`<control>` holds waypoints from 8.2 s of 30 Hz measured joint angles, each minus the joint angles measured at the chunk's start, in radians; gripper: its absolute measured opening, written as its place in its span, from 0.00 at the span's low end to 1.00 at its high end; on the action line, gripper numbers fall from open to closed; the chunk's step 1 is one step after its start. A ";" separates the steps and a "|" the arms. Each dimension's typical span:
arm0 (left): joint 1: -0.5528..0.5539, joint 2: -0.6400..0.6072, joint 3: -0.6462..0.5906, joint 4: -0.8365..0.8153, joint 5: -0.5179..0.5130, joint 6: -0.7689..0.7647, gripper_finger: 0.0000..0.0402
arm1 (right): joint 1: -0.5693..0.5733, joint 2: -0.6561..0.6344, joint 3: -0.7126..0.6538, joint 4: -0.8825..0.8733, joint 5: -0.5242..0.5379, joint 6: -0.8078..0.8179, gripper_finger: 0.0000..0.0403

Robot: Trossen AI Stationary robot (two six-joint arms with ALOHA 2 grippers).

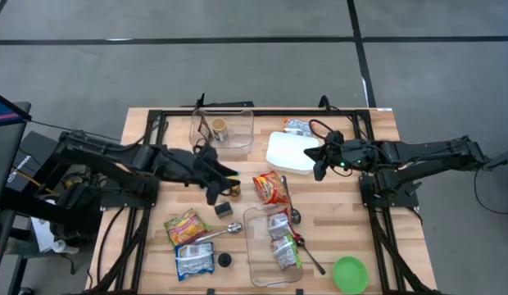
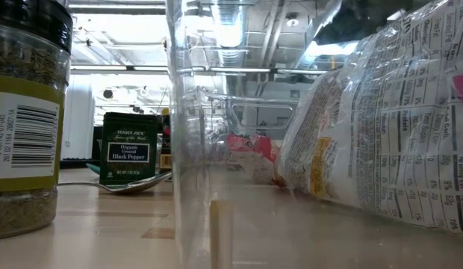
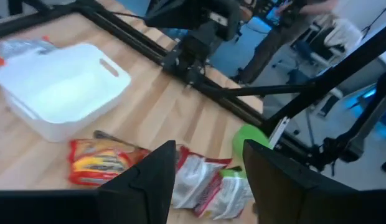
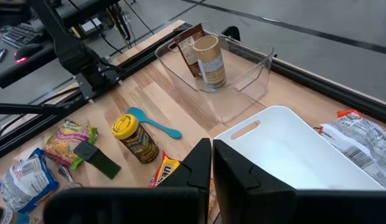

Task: Pick & Place Food Item
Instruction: Put the green noodle pack into the bottom transparent bin

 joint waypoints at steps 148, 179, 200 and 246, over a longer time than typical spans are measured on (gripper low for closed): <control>-0.798 -0.359 -0.824 -0.290 0.193 -0.976 0.24 | 0.002 0.000 0.000 -0.006 -0.045 0.052 0.03; -0.795 -0.359 -0.824 -0.362 0.072 -0.937 0.46 | 0.002 0.000 0.000 -0.006 -0.045 0.052 0.03; -0.795 -0.359 -0.899 -0.243 0.080 -0.927 0.26 | 0.002 0.000 0.000 -0.006 -0.045 0.053 0.03; -0.795 -0.369 -0.833 -0.050 0.033 -0.953 0.00 | 0.002 0.000 0.000 -0.007 -0.045 0.052 0.03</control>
